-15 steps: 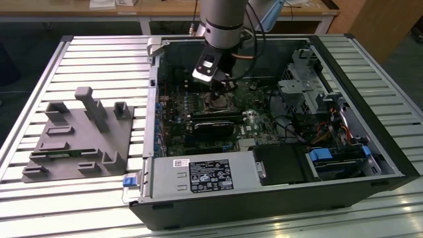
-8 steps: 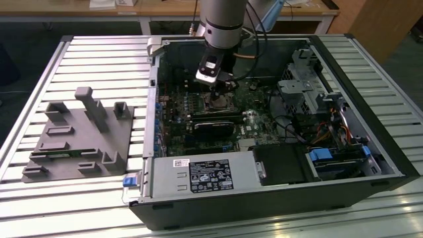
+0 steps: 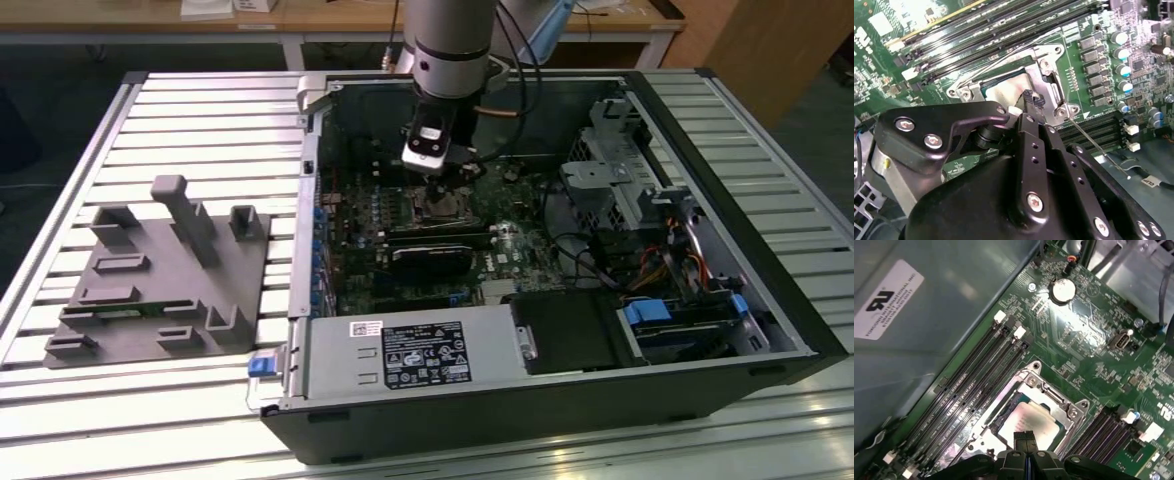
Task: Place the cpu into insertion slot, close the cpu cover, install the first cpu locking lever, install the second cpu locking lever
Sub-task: 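Close the cpu cover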
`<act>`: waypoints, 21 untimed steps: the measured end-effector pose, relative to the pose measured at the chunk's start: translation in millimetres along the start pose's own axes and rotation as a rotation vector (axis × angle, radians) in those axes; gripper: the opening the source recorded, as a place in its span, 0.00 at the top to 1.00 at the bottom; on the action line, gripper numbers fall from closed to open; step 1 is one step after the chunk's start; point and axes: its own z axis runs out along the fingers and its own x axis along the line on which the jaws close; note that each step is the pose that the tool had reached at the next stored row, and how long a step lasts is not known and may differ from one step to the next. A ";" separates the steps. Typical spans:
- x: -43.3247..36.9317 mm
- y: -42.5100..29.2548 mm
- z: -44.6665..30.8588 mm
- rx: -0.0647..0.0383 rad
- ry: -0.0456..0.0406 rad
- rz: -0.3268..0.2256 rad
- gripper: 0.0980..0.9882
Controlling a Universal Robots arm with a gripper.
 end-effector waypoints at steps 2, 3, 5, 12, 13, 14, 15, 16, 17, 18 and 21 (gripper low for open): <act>0.0 0.0 0.2 -0.008 -0.0052 -0.014 0.99; 0.0 0.0 0.3 -0.012 -0.0082 -0.022 0.99; 0.0 0.0 0.6 -0.021 -0.0139 -0.037 0.99; 0.0 0.0 2.1 -0.045 -0.0062 -0.107 0.99; 0.0 0.0 2.3 -0.048 -0.0028 -0.119 0.99; 0.0 0.0 2.4 -0.051 0.0002 -0.131 0.99; 0.0 0.0 2.5 -0.053 0.0026 -0.144 0.99; 0.0 0.0 2.6 -0.054 0.0044 -0.157 0.99; 0.1 0.0 2.6 -0.055 0.0053 -0.168 0.99; 0.2 -0.2 2.6 -0.056 0.0049 -0.175 0.99; 2.7 -3.7 2.4 -0.063 -0.0104 -0.177 0.99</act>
